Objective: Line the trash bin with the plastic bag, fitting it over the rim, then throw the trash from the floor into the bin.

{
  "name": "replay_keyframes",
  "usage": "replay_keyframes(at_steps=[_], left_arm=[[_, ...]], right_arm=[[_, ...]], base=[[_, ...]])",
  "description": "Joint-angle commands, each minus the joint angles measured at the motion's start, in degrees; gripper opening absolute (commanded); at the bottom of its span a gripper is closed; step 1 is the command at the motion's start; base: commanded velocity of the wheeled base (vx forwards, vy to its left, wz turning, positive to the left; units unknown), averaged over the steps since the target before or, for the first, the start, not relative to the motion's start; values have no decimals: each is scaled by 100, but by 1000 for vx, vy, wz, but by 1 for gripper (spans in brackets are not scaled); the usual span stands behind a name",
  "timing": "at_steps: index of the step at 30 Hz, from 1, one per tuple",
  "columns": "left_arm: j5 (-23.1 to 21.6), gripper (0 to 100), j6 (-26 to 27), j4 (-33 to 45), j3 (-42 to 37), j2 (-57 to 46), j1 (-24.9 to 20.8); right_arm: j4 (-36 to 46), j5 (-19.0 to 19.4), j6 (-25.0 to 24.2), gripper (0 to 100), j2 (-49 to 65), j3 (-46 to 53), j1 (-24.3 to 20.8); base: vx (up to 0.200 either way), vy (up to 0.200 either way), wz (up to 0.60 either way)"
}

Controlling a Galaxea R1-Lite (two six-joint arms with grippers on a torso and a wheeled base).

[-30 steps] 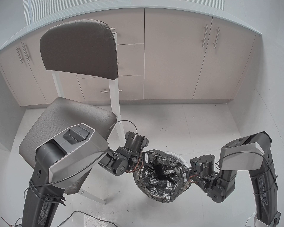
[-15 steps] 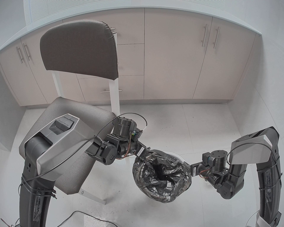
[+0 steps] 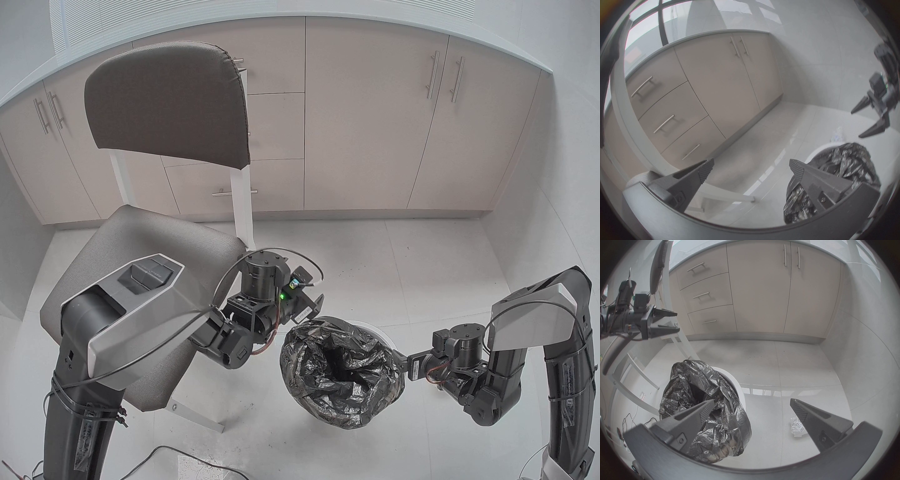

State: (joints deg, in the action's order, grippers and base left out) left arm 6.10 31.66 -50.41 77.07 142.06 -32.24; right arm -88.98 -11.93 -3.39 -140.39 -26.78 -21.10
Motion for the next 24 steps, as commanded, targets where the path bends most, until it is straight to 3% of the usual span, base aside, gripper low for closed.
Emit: replay_keyframes(at_steps=[1,7,15,24], left_arm=[[234,100,939,-127,71,560,-142],[85,100,2002,31,766,894,-19],[-161,100,2002,145,731,911,-80],[-135,100,2072,-4,625,920,-221]], right_arm=[[-102,16,-4,100,90,15,62],[-102,42,-13,100,187,-11,247],[-102,139,-285,100,90,85,185],[-102,86,-347,100,108,226,177]], base=[[0,0,0],[0,0,0],[0,0,0],[0,0,0]])
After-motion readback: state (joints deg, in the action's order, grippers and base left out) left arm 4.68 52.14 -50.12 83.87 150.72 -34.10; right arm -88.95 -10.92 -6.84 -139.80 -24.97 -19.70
